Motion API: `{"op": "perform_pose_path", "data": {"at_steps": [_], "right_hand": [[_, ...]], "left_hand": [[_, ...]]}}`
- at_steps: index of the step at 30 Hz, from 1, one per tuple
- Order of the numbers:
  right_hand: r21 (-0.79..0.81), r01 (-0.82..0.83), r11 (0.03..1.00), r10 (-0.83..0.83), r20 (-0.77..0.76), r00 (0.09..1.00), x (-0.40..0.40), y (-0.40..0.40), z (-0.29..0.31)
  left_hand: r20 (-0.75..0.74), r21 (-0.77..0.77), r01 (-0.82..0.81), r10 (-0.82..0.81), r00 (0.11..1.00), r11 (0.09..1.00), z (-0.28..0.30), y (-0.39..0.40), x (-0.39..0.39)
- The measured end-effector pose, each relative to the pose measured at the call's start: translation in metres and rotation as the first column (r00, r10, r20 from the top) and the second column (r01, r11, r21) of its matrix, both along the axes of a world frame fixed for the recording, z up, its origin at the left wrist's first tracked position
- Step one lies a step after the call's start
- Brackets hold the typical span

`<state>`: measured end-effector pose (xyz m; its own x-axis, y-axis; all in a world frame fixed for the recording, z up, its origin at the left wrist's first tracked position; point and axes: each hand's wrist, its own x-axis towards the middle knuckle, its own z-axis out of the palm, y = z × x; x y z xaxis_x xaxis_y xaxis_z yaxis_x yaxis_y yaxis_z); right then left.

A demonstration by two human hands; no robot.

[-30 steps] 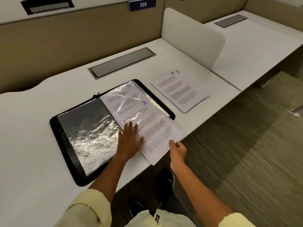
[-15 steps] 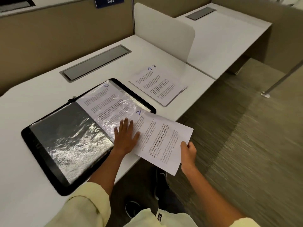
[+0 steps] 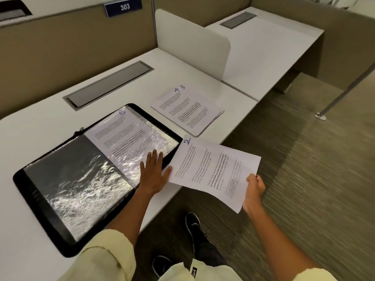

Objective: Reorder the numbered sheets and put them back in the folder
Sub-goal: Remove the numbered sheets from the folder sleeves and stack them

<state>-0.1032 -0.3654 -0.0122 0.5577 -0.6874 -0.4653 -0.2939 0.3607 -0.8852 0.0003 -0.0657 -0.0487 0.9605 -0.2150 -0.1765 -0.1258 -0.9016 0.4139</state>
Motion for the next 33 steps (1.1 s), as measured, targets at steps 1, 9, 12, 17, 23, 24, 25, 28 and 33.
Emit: {"op": "perform_pose_path", "data": {"at_steps": [1,9,12,17,23,24,25,28,33], "right_hand": [[0.003,0.027,1.0,-0.027,0.003,1.0,0.005,-0.003,0.002],[0.069,0.048,0.996,-0.051,0.044,0.998,0.053,-0.008,0.004],[0.097,0.053,0.994,-0.058,0.056,0.997,0.077,-0.004,0.005],[0.129,0.015,0.992,-0.024,0.069,0.997,0.122,-0.003,0.01],[0.043,-0.148,0.988,0.146,0.05,0.988,0.183,0.001,0.014],[0.03,-0.181,0.983,0.179,0.054,0.982,0.191,0.001,0.013],[0.024,-0.202,0.979,0.201,0.052,0.978,0.198,0.001,0.011],[0.029,-0.251,0.968,0.251,0.02,0.968,0.218,0.001,0.007],[-0.003,-0.358,0.934,0.358,-0.018,0.934,0.239,0.006,0.0]], "left_hand": [[0.004,0.007,-0.006,0.006,1.0,1.0,0.001,0.001,0.003],[0.041,0.05,-0.064,0.062,0.997,0.997,-0.001,0.009,0.028],[0.039,0.057,-0.086,0.084,0.996,0.995,-0.003,0.011,0.037],[0.02,0.069,-0.138,0.137,0.99,0.988,0.0,0.01,0.048],[-0.019,0.072,-0.194,0.196,0.98,0.978,0.005,0.0,0.06],[-0.028,0.077,-0.198,0.201,0.979,0.977,0.007,-0.002,0.061],[-0.033,0.08,-0.2,0.203,0.979,0.977,0.008,-0.003,0.062],[-0.057,0.122,-0.199,0.207,0.977,0.972,0.012,-0.003,0.065],[-0.095,0.155,-0.196,0.212,0.973,0.968,0.017,-0.003,0.068]]}}
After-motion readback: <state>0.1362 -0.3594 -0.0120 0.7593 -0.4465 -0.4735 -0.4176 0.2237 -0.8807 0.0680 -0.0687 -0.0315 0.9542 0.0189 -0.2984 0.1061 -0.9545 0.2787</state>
